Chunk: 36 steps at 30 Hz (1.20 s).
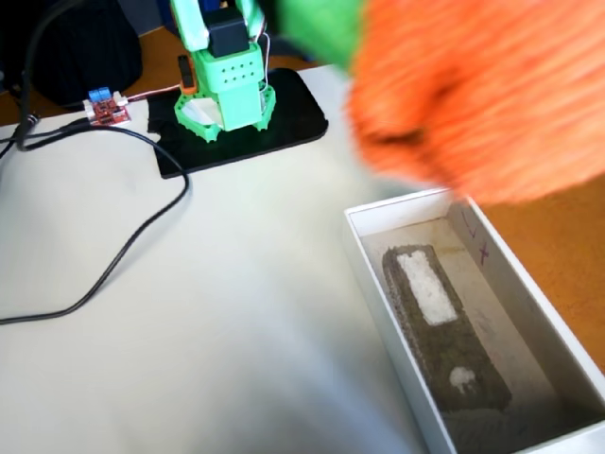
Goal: Remove orange objects from table
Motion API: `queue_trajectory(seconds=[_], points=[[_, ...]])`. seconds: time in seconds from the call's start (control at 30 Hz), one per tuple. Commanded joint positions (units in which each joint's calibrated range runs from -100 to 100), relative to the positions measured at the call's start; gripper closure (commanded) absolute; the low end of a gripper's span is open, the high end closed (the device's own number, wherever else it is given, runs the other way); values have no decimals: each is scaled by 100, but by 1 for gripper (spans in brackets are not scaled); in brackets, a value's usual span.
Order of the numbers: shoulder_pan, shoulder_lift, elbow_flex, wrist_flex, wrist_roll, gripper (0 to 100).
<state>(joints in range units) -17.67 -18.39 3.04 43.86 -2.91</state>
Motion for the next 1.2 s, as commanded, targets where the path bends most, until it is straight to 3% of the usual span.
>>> queue_trajectory(seconds=[0.0, 0.27, 0.47, 1.17], points=[[-691, 115, -178, -256, 10, 100], [-433, -280, 2903, -1723, 122, 100], [-307, -817, 3998, -2121, 186, 100], [-314, -935, 4124, -2323, 259, 100]])
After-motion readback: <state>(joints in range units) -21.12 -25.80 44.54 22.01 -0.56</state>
